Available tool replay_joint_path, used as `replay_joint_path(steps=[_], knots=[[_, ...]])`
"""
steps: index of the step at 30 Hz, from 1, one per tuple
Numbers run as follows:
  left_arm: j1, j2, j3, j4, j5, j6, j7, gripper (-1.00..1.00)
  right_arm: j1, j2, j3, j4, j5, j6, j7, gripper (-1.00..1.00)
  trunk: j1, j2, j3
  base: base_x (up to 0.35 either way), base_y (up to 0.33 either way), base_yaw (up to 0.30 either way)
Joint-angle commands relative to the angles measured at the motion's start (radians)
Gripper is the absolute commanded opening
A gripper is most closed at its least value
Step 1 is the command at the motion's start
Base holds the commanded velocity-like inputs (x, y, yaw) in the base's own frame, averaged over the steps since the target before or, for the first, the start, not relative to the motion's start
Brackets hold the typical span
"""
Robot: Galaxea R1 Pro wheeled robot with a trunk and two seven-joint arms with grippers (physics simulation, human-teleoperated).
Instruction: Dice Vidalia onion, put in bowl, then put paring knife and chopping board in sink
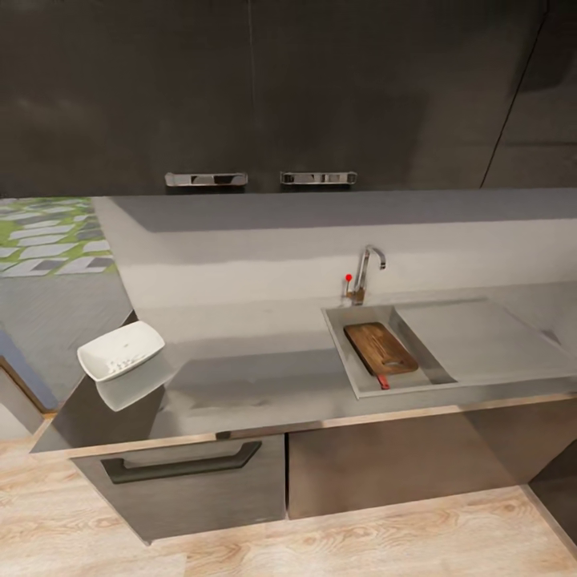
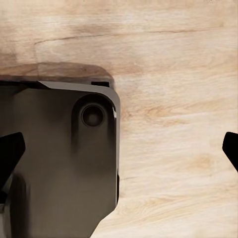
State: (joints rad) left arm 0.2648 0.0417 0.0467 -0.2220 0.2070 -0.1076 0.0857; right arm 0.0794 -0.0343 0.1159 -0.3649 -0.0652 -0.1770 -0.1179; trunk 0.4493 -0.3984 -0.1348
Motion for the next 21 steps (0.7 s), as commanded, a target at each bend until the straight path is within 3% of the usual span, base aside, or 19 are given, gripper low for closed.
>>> replay_joint_path(steps=[1,21], knots=[[0.001,0.000,0.002,-0.002,0.005,-0.001,0.000,1.00,0.000,-0.001,0.008,-0.002,-0.007,-0.001,-0.006,1.00,0.001,-0.002,0.000,0.000,0.000,0.000],[0.001,0.000,0.002,-0.002,0.005,-0.001,0.000,1.00,0.000,0.001,0.010,-0.002,-0.007,-0.001,-0.006,1.00,0.001,-0.002,0.032,0.000,0.000,0.000]])
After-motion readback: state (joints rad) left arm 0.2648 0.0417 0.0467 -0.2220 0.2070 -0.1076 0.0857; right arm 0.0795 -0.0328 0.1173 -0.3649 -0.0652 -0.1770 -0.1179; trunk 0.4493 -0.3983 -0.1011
